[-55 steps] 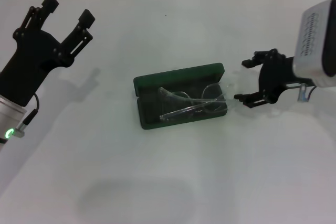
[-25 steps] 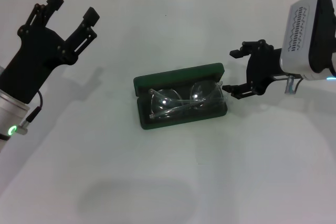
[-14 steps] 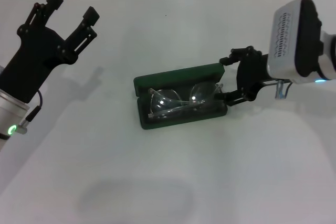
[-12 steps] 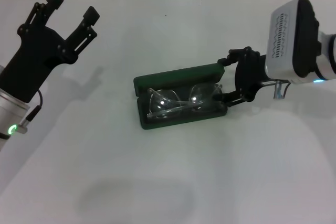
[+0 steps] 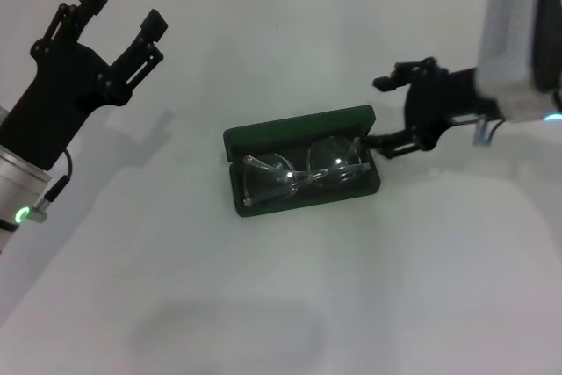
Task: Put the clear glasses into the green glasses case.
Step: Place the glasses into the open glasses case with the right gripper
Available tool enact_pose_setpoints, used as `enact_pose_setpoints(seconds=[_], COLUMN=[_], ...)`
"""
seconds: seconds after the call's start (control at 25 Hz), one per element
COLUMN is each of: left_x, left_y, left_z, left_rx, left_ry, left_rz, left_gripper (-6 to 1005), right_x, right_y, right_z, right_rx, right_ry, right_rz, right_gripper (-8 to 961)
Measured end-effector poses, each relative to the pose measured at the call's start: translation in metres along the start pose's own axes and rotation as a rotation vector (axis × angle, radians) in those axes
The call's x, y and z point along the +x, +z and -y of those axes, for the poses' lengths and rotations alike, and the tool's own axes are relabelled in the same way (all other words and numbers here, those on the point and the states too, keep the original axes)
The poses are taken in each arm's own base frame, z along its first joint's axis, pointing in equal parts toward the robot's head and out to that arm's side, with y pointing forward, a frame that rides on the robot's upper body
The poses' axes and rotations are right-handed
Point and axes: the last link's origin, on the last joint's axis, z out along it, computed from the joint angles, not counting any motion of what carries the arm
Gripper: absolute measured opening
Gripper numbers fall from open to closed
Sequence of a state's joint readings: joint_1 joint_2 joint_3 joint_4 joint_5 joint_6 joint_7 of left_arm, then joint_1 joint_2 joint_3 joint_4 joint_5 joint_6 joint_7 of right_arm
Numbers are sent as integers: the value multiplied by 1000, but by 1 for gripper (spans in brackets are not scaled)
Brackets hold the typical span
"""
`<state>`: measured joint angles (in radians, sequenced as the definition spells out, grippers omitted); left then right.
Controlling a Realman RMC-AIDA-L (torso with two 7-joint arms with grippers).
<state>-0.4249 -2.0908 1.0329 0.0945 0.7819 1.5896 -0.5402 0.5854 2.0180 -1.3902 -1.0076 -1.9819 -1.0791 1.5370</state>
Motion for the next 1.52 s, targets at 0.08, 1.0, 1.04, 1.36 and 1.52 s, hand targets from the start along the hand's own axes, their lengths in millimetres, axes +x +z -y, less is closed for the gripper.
enact_pose_setpoints(seconds=[0.08,1.0,1.04,1.36,1.52], left_x=[0,-32,-34,-47,-46], left_y=[0,14,22,83,104], left_z=[0,-20,-17,-6,-16], left_rx=[3,-177,-167,-177,-240], left_ry=[-1,-84,-109,-196,-232], left_rz=[1,253,281,557,636], left_gripper=[860,859,859,859,858], right_x=[1,6,10,42,51], right_y=[-5,-64,-70,-80,-78], right_z=[3,17,19,15,9], right_rx=[7,270,319,503,514], right_ry=[23,176,198,279,294], right_rz=[15,716,755,824,804], right_gripper=[844,844,844,844,844])
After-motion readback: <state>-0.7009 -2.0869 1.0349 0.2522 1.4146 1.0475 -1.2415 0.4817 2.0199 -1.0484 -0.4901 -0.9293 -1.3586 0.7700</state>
